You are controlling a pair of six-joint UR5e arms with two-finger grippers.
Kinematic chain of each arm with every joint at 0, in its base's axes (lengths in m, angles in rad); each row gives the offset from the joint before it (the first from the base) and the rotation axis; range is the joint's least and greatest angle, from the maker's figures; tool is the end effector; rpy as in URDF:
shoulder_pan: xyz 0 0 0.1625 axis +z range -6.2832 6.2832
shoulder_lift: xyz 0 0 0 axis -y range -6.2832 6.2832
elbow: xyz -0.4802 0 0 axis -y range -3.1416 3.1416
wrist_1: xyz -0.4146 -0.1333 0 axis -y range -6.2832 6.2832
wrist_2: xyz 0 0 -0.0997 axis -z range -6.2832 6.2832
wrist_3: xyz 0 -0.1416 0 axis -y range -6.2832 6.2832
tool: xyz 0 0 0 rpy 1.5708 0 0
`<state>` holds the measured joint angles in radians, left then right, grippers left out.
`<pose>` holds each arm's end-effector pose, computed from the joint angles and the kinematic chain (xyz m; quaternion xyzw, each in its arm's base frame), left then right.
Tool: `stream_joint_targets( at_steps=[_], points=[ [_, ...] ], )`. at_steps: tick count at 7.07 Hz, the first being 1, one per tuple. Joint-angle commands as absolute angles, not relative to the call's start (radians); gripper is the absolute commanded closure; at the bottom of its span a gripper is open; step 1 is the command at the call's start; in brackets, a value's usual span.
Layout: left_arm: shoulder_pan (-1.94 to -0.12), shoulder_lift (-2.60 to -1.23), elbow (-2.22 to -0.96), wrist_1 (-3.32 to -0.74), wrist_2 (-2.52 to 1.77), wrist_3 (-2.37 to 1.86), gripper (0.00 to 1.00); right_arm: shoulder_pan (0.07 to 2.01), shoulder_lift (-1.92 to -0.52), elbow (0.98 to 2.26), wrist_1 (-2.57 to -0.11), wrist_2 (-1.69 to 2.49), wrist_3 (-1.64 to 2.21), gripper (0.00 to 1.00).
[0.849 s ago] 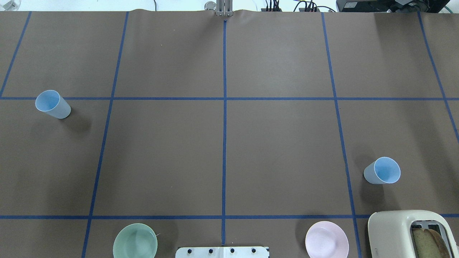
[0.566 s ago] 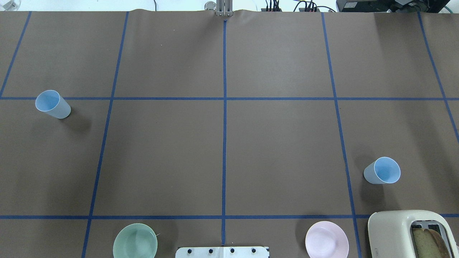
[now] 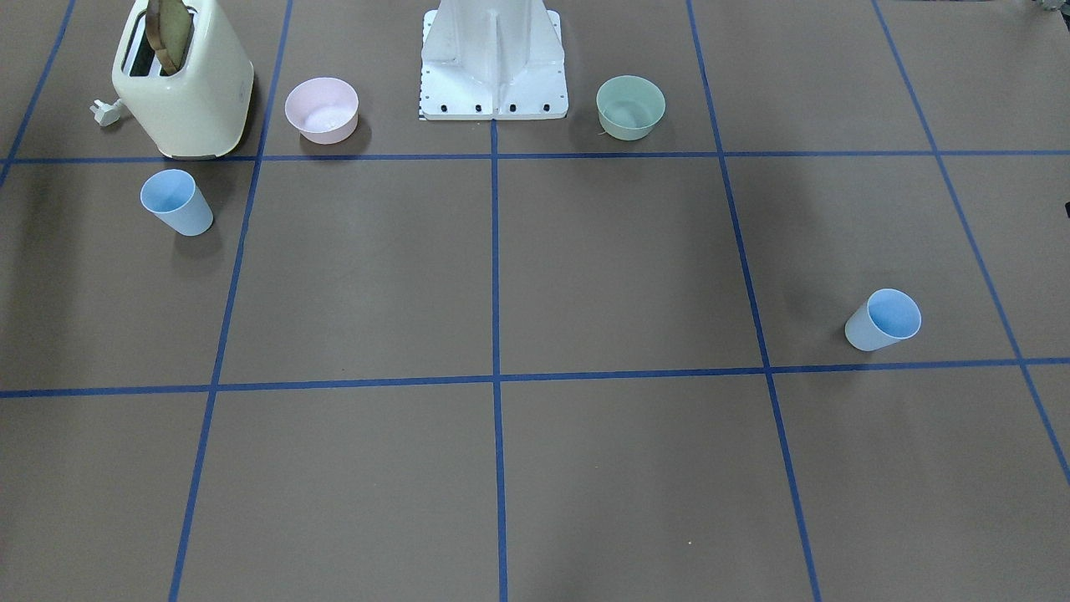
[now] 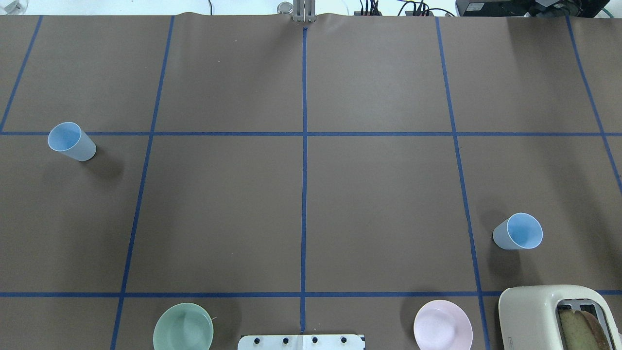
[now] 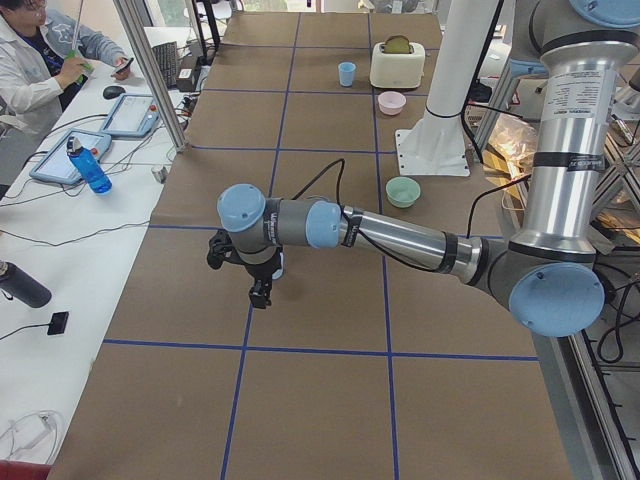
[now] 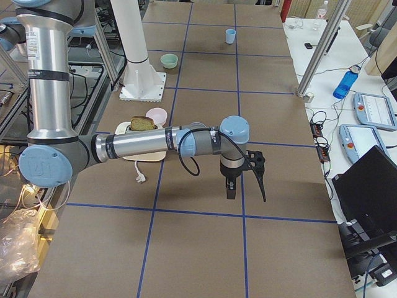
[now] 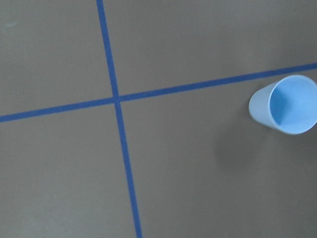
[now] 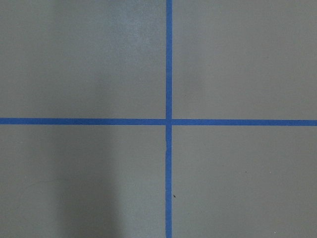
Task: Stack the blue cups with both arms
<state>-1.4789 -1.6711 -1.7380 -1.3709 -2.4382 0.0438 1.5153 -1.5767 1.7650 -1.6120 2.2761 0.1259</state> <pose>0.0256 -0.5536 0.6153 0.0206 0.4206 0.0757 0.9038 0.0127 -0.5204 0.6571 0.0375 -0.3493 0.0076 0.9362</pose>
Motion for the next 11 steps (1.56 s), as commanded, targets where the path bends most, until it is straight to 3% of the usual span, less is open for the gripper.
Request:
stream_joint_targets(
  at_steps=[1,5,8,11],
  points=[
    [-1.387,-1.713,-1.706,-1.482,-2.442,-0.067,0.0,1.491,-1.619,1.846,-1.612,2.339,0.117,0.0],
    [-1.269,-1.86,-1.45,-1.735,-2.434,-0.26,0.01,1.404,-1.787,2.048,-1.611,2.41,0.127,0.01],
    [-1.203,-1.881,-1.404,-1.803,-2.431,-0.324,0.05,1.307,-1.882,2.052,-1.361,2.405,0.303,0.01],
    [-1.2,-1.858,-1.393,-1.833,-2.434,-0.319,0.09,1.286,-1.887,2.052,-1.353,2.408,0.305,0.01]
  ],
)
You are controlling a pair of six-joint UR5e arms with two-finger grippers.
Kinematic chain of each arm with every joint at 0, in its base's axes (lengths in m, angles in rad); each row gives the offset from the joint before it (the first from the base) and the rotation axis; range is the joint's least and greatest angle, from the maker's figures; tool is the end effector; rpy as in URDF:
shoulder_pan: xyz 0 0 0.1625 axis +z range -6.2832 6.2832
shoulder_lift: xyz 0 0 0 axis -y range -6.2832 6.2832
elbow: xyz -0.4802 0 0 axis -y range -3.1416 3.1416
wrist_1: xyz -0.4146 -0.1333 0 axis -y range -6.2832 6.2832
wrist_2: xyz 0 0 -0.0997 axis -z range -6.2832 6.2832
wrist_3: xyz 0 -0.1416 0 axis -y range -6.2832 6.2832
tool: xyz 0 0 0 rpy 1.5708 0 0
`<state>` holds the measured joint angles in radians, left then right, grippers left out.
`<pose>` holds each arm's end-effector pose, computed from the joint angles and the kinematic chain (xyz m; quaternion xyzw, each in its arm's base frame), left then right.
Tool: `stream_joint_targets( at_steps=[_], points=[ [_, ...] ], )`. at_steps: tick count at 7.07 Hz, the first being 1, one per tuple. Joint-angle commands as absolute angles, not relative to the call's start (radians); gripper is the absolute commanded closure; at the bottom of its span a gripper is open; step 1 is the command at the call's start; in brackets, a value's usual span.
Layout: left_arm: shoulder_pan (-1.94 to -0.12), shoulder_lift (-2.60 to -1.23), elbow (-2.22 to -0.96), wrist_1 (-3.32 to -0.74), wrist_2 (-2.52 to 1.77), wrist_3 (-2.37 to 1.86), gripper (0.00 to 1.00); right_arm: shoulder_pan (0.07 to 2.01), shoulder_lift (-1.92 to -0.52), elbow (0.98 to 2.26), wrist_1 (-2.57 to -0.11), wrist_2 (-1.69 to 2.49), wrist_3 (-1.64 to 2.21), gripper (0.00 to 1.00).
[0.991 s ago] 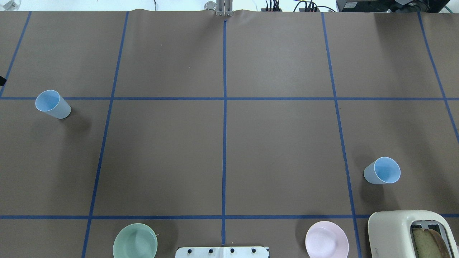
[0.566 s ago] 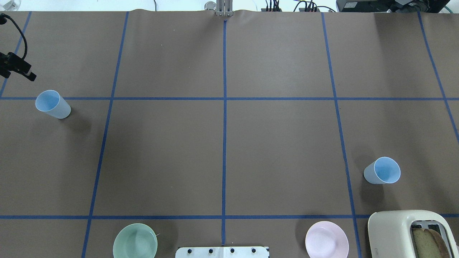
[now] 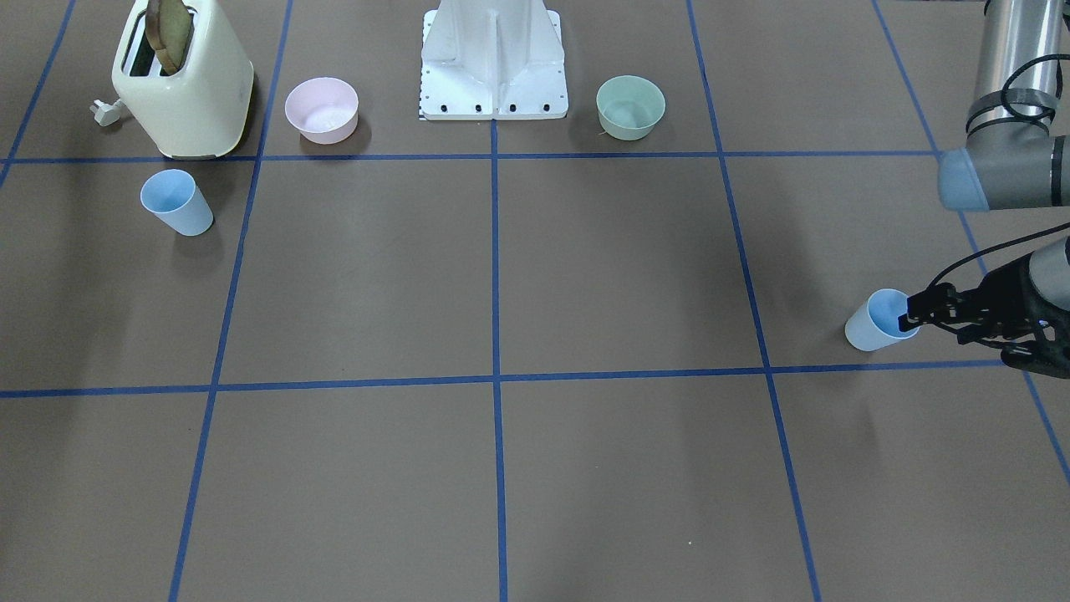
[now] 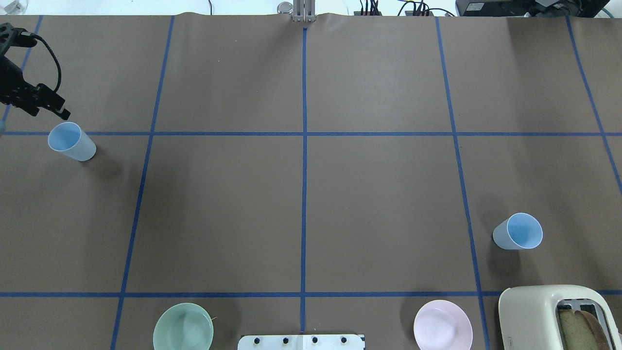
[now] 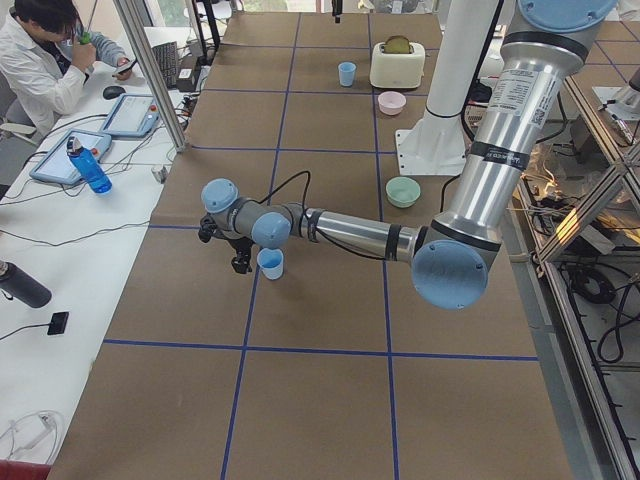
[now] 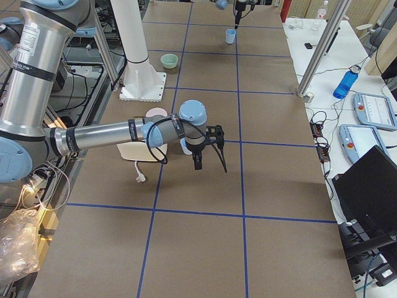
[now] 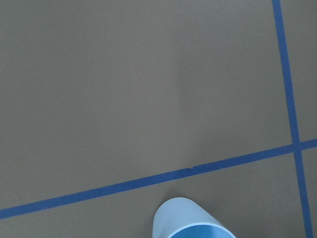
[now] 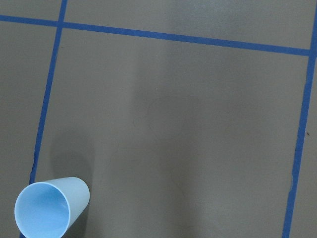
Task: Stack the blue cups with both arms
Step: 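Lower the left gripper onto the light-blue cup and close on its rim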
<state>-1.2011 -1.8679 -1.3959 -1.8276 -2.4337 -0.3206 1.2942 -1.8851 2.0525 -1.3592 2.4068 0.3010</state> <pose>0.2213 -0.6422 0.6198 0.0221 0.4444 0.1006 0.8899 -0.0788 -0.3811 0.6014 0.0515 -0.4312 -0.0655 0.8984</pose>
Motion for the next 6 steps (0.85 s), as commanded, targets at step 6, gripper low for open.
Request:
stream_joint_targets(
  at_steps=[6],
  points=[
    [-1.175,-1.821,-1.394,-1.833,-2.441,-0.325,0.4,1.213,-1.879,2.052,-1.348,2.408,0.305,0.01]
  ],
)
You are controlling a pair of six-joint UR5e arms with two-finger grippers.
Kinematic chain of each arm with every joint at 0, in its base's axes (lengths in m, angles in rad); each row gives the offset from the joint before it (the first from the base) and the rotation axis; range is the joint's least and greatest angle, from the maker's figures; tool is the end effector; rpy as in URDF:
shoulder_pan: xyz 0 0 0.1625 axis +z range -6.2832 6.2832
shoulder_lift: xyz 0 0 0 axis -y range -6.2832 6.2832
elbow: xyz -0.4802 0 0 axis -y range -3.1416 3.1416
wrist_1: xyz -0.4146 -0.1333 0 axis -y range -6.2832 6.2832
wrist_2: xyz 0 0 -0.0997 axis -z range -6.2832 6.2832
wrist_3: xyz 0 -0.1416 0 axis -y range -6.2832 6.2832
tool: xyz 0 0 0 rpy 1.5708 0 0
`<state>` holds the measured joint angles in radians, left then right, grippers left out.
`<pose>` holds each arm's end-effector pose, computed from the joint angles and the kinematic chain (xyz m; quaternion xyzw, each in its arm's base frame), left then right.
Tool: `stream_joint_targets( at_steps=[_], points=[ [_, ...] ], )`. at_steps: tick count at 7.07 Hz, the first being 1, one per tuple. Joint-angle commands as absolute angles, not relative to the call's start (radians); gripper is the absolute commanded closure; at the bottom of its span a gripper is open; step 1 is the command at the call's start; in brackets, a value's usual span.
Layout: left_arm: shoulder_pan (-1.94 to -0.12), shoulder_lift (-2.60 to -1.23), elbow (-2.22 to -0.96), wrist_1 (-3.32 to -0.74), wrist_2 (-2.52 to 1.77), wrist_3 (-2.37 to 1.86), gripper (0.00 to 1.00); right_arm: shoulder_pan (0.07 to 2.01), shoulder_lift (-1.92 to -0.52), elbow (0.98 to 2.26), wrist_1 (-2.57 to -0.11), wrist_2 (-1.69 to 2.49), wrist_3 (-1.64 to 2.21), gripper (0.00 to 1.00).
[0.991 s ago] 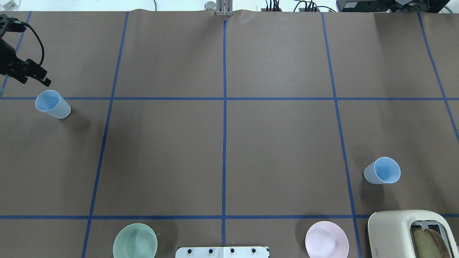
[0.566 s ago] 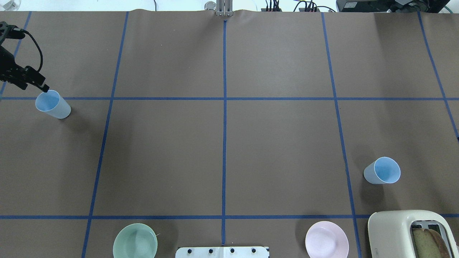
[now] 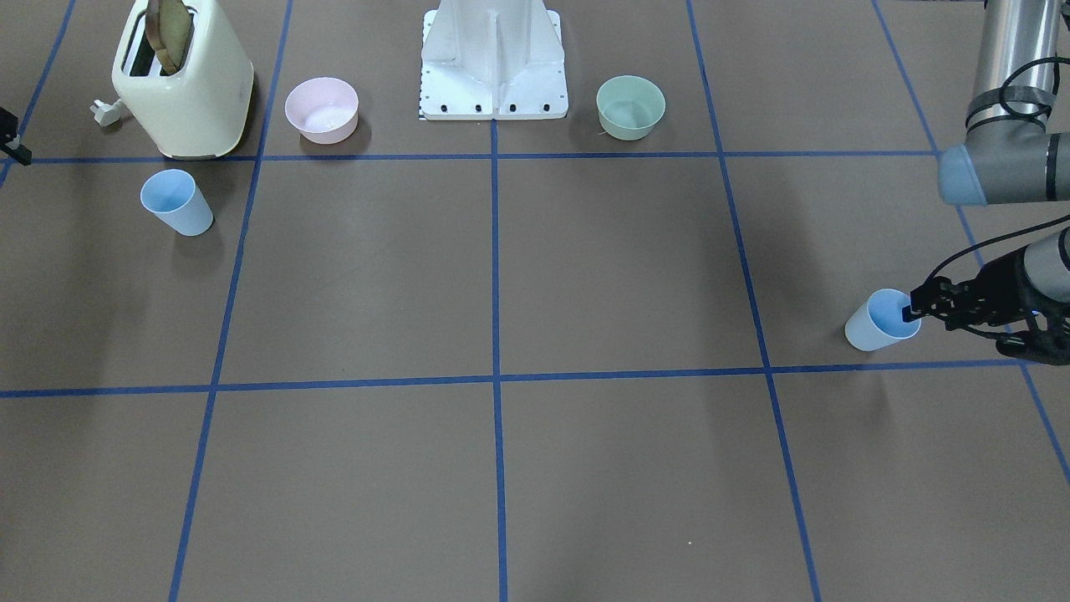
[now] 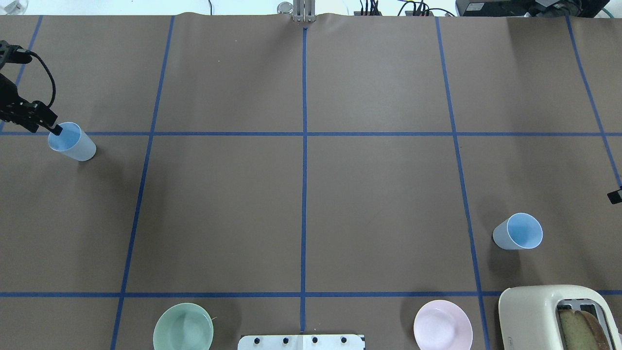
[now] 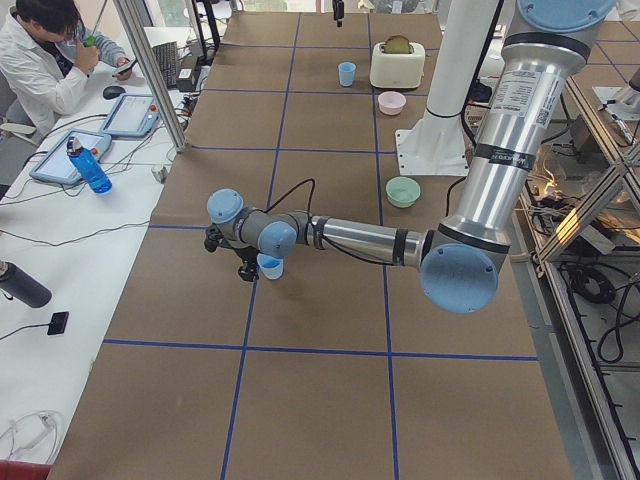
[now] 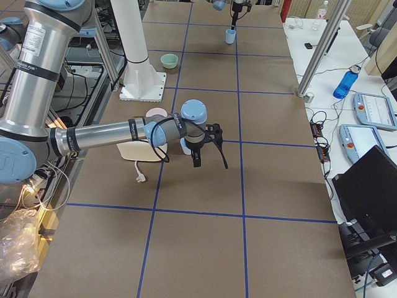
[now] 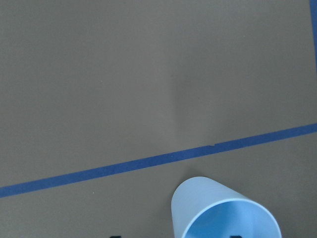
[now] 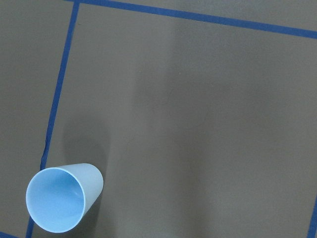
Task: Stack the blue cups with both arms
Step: 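Lower the left gripper onto the light-blue cup and close on its rim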
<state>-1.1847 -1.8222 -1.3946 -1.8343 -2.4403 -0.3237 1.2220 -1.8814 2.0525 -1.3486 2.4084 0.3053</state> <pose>0.2242 -0.6184 0.6495 -0.0009 0.4424 0.0988 0.8913 -0.1070 -0.3763 0.5985 0.0409 -0.4350 -0.0989 0.8940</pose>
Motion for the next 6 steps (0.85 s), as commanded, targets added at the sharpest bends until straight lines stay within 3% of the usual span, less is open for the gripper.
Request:
stream_joint_targets(
  at_steps=[1,3,5,6],
  points=[
    [-1.172,-1.821,-1.394,-1.833,-2.442,-0.327,0.5,1.213,-1.878,2.052,-1.348,2.408,0.305,0.01],
    [-1.16,-1.807,-1.391,-1.854,-2.441,-0.327,0.84,1.21,-1.875,2.052,-1.348,2.408,0.308,0.01],
    [-1.158,-1.807,-1.394,-1.856,-2.441,-0.327,1.0,1.207,-1.875,2.052,-1.348,2.408,0.308,0.01],
    [-1.158,-1.807,-1.402,-1.862,-2.441,-0.345,1.0,1.206,-1.871,2.052,-1.348,2.407,0.308,0.01]
  ],
)
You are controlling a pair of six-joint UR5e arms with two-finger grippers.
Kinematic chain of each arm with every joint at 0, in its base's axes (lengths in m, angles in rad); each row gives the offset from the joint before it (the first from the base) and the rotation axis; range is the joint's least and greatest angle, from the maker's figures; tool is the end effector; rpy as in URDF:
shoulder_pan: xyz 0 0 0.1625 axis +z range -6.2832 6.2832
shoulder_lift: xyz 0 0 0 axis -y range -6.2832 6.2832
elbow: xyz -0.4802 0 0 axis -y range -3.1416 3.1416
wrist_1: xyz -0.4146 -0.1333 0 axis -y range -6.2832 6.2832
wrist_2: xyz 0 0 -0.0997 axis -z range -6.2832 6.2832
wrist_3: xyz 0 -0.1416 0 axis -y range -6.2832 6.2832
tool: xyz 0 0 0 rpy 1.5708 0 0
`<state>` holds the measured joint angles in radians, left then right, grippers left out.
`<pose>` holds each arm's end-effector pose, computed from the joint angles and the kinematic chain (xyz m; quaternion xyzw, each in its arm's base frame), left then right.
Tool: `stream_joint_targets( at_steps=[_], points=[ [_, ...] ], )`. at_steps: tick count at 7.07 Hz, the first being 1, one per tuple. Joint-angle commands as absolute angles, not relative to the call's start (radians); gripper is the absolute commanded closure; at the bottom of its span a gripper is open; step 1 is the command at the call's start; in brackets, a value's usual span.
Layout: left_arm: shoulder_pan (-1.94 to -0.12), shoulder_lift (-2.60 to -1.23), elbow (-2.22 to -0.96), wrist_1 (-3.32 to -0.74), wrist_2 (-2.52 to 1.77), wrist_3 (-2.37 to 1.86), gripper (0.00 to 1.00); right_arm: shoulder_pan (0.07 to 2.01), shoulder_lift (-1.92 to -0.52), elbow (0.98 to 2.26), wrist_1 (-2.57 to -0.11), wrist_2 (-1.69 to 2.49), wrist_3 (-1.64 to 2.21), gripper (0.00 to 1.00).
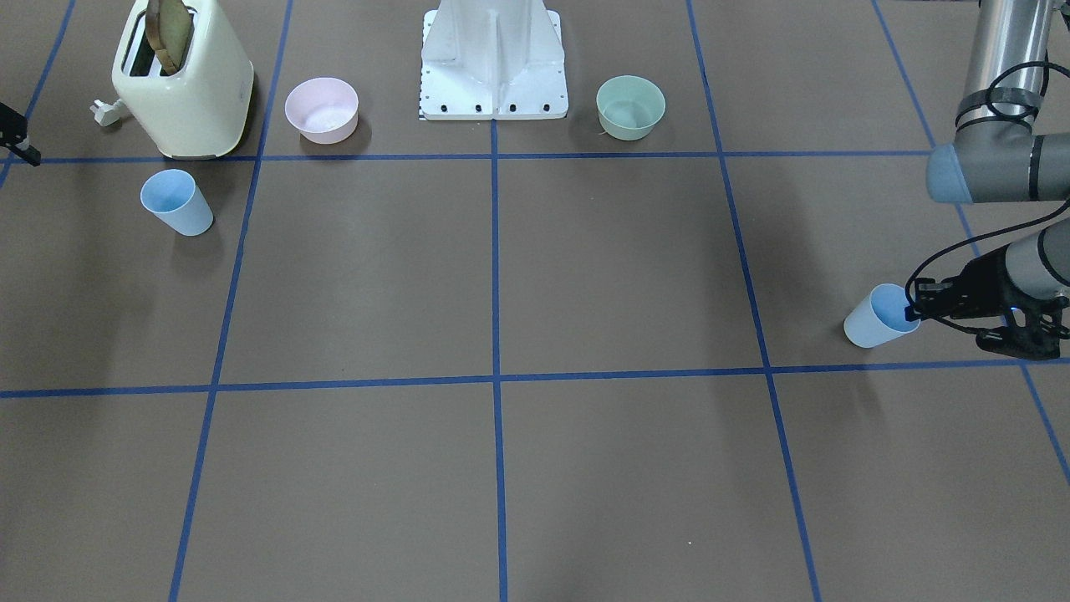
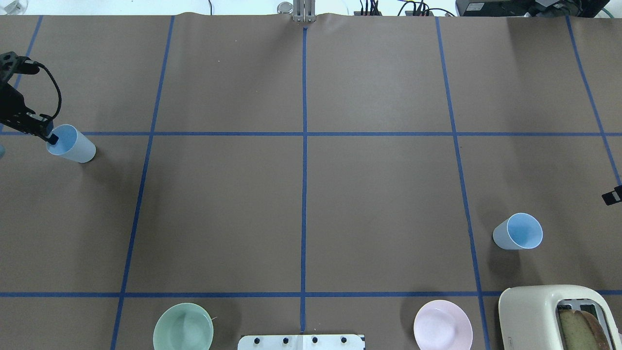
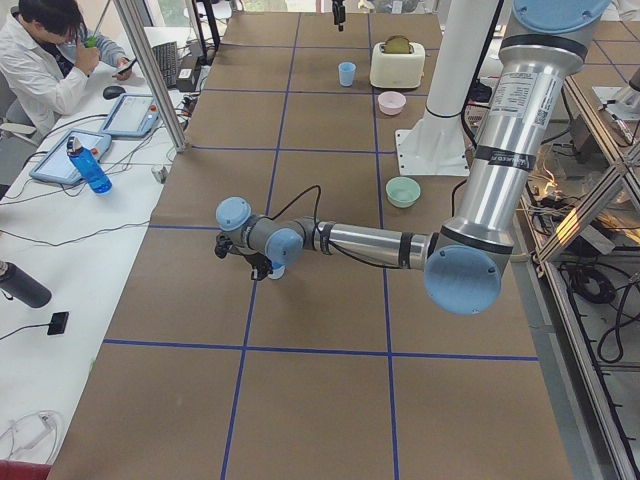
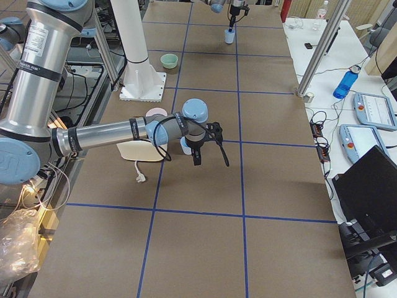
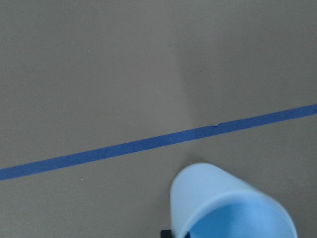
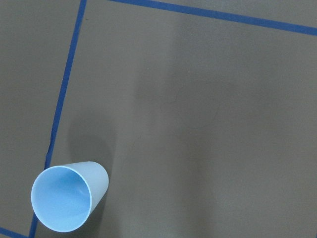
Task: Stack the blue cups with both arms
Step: 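Lower the left gripper onto the light-blue cup and close on its rim, then carry the cup to table center with left gripper while right reaches other cup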
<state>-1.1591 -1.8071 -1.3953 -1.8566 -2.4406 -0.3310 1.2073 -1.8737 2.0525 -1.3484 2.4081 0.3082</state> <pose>0.2375 -0.6067 0.6562 -0.0049 0.4435 0.1086 0.8897 -0.1136 -0.3778 0.5954 0.0406 -0.4361 -0.1057 0.8927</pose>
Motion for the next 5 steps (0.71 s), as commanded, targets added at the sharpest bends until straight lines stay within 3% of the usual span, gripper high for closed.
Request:
stream_joint_targets(
  at_steps=[1,5],
  points=[
    [-1.158,-1.815,-1.452,-1.856,-2.45,-0.42,1.0,1.194,-1.87,2.052,-1.348,2.405,0.308,0.01],
    [-1.059,-1.922,-1.606,-1.838,-2.474,-0.922,1.0,1.091,-1.833,2.046,-1.347,2.385,0.411,0.02]
  ],
)
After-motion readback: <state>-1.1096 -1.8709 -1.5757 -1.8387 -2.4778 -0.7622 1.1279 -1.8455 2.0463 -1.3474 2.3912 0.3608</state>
